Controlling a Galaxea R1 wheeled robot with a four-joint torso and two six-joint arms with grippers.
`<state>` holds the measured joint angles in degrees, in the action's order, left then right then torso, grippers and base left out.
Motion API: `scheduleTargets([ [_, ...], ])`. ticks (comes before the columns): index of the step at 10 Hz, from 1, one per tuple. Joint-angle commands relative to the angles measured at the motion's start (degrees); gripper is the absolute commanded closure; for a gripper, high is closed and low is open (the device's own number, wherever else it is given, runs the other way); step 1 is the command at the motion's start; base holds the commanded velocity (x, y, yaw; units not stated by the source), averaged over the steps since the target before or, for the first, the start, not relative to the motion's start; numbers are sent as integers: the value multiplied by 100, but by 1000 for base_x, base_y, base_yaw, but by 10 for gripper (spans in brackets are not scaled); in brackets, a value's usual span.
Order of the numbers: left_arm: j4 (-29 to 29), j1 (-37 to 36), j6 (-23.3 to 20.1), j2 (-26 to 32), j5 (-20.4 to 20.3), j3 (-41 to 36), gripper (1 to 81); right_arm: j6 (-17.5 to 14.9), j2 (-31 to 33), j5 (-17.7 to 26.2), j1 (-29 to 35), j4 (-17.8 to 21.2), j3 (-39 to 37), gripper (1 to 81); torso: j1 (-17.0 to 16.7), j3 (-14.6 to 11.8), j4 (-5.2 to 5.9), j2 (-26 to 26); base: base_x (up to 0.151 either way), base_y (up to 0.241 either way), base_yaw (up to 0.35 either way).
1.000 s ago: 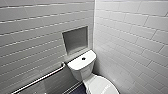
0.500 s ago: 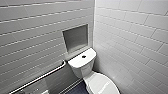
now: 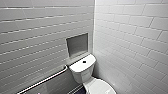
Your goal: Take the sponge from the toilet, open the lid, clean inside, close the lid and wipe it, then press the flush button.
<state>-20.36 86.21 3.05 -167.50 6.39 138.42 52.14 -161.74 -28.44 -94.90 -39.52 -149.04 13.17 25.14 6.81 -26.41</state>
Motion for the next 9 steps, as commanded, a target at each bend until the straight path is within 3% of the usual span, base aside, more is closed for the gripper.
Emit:
scheduleTargets([
  [1,24,-73,-24,-3,390,-70,10,-11,78,173,2,-187,-1,811,-365,-550,0,569,0,0,0],
  [2,23,-73,-24,-3,390,-70,10,-20,70,181,10,-196,-1,811,-496,-190,0,765,0,0,0],
  [5,23,-73,-24,-3,390,-70,10,-37,-27,225,19,-205,-45,811,-822,-422,0,1248,0,0,0],
  [8,23,-65,-24,-3,381,-70,10,-37,-115,278,28,-275,-159,811,-1241,-446,0,1884,0,0,0],
  [9,23,-73,-24,-3,389,-70,10,-28,-124,278,28,-275,-177,811,-1014,-446,0,1533,0,0,0],
])
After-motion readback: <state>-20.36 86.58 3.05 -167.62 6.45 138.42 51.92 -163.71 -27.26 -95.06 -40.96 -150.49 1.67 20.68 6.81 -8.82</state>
